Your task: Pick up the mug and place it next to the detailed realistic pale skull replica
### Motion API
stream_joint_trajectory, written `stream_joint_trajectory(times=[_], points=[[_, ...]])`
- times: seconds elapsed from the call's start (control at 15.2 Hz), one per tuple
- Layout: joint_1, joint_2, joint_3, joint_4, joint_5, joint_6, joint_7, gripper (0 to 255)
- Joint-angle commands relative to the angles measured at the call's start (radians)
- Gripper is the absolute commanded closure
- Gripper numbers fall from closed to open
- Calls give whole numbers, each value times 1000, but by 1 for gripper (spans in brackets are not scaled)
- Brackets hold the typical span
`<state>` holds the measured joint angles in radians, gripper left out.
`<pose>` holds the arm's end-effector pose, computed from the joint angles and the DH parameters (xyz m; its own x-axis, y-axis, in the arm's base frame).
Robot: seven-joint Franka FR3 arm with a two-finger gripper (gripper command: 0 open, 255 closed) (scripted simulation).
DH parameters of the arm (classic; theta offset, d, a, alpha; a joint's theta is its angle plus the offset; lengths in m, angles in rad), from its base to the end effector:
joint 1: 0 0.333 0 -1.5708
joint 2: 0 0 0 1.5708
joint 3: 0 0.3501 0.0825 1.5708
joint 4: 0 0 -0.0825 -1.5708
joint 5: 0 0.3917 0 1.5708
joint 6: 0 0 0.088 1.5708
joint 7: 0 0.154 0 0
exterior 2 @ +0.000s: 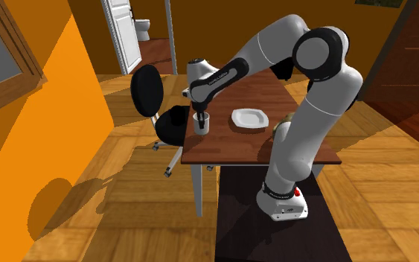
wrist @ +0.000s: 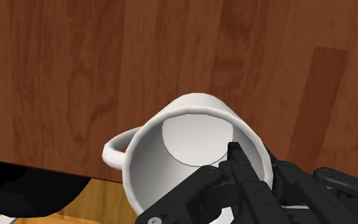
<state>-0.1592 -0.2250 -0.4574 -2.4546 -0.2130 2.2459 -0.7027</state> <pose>0.3644 -0.2723 0.3551 0.9729 0.2265 -0.0464 0.2286 -0.9723 0.0486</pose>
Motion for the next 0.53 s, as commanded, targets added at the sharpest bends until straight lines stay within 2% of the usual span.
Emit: stream_joint_trajectory(times=[0.0,0.46], points=[[-1,-18,4,12,-4,-29,2,255],[-2,-68,19,67,-10,-133,5,255]])
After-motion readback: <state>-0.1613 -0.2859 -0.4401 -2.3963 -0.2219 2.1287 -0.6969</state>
